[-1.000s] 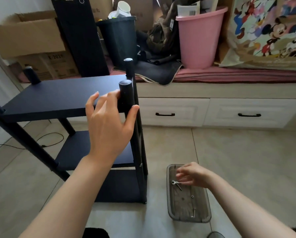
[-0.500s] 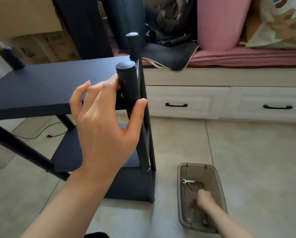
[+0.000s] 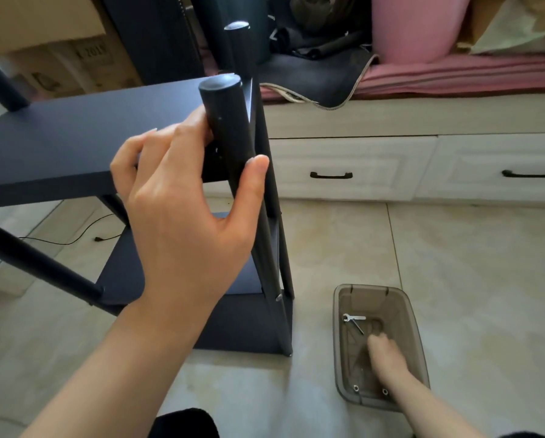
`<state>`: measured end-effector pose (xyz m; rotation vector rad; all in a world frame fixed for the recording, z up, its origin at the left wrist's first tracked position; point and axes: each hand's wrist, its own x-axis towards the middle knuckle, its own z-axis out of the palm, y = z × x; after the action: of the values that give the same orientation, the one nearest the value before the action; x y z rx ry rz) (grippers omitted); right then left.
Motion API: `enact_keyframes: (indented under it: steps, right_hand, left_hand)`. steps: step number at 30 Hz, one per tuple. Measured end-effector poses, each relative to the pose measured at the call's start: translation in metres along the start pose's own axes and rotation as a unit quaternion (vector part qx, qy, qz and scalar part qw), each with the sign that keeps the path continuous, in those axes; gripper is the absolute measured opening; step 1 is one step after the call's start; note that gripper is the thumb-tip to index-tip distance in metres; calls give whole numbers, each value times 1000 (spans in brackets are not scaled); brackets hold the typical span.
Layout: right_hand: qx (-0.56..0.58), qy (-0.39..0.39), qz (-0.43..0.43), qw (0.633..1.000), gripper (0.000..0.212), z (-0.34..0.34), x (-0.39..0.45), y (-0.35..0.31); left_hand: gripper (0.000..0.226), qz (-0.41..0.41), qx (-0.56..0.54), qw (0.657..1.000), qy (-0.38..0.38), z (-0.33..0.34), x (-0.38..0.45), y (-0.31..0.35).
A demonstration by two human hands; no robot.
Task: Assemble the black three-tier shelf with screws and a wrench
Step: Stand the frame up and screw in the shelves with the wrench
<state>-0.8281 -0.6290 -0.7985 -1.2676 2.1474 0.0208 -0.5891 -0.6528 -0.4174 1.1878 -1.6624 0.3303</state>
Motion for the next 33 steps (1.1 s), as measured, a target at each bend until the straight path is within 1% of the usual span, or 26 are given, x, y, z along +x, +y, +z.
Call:
enact_keyframes:
  steps: [4, 8, 11, 14, 17, 20, 22, 24, 25, 27, 28, 29, 30, 31, 33]
  right_hand:
    - [-55, -14, -13, 998, 31, -5, 1, 1]
    - [-91, -38, -26, 995, 28, -7, 4, 1]
    - [-56, -42, -15, 997, 21, -7, 1, 0]
    - [-25, -33, -22, 999, 30, -5, -1, 1]
    - [4, -36, -8, 999, 23, -10, -4, -2]
    - [5, -39, -23, 999, 30, -13, -1, -5]
    - [7, -35, -20, 999, 23, -16, 1, -9]
    - [36, -35, -16, 999, 18, -23, -1, -15]
    - [47, -19, -22, 998, 17, -29, -3, -19]
    - [129, 14, -22, 991, 17, -42, -12, -32]
    - [200, 23, -16, 979, 16, -49, -18, -40]
    - [291, 26, -6, 956, 15, -57, -26, -51]
    - [389, 20, 3, 921, 15, -66, -36, -64]
    - [479, 10, 8, 878, 17, -76, -48, -77]
    - [597, -8, -3, 802, 19, -98, -73, -106]
  left_hand:
    - [40, -1, 3, 1000, -1, 0, 1, 0]
    - [40, -3, 9, 1000, -5, 0, 1, 1]
    - [40, 4, 15, 1000, -8, 0, 2, 1]
    - [40, 2, 16, 1000, -10, 0, 2, 2]
    - [40, 2, 16, 1000, -10, 0, 1, 2]
    - [41, -6, 16, 1000, -16, -1, 1, 2]
    - [41, -14, 14, 999, -27, -2, 2, 1]
    - [42, -17, 15, 999, -36, -4, 3, 2]
    - [42, -12, 20, 999, -40, -5, 2, 2]
    - [43, 2, 38, 998, -52, -7, 2, 3]
    - [44, 6, 47, 997, -58, -9, 2, 4]
    - [45, 8, 55, 996, -65, -10, 2, 4]
    - [46, 8, 62, 995, -76, -12, 3, 5]
    - [47, 4, 65, 994, -88, -13, 4, 6]
    - [45, -13, 60, 992, -109, -16, 7, 10]
